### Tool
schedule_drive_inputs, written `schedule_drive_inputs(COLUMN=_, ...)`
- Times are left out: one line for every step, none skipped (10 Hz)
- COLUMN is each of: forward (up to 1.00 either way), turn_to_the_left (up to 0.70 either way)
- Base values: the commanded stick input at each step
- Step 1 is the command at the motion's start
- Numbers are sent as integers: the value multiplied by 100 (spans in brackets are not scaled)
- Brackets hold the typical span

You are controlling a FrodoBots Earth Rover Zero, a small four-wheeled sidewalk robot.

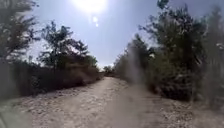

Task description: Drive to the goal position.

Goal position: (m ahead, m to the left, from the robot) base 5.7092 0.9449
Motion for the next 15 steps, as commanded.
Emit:
schedule_drive_inputs(forward=45, turn_to_the_left=2)
schedule_drive_inputs(forward=45, turn_to_the_left=2)
schedule_drive_inputs(forward=45, turn_to_the_left=2)
schedule_drive_inputs(forward=45, turn_to_the_left=2)
schedule_drive_inputs(forward=45, turn_to_the_left=2)
schedule_drive_inputs(forward=45, turn_to_the_left=2)
schedule_drive_inputs(forward=45, turn_to_the_left=2)
schedule_drive_inputs(forward=45, turn_to_the_left=2)
schedule_drive_inputs(forward=45, turn_to_the_left=2)
schedule_drive_inputs(forward=45, turn_to_the_left=2)
schedule_drive_inputs(forward=45, turn_to_the_left=2)
schedule_drive_inputs(forward=45, turn_to_the_left=2)
schedule_drive_inputs(forward=45, turn_to_the_left=2)
schedule_drive_inputs(forward=45, turn_to_the_left=2)
schedule_drive_inputs(forward=45, turn_to_the_left=2)
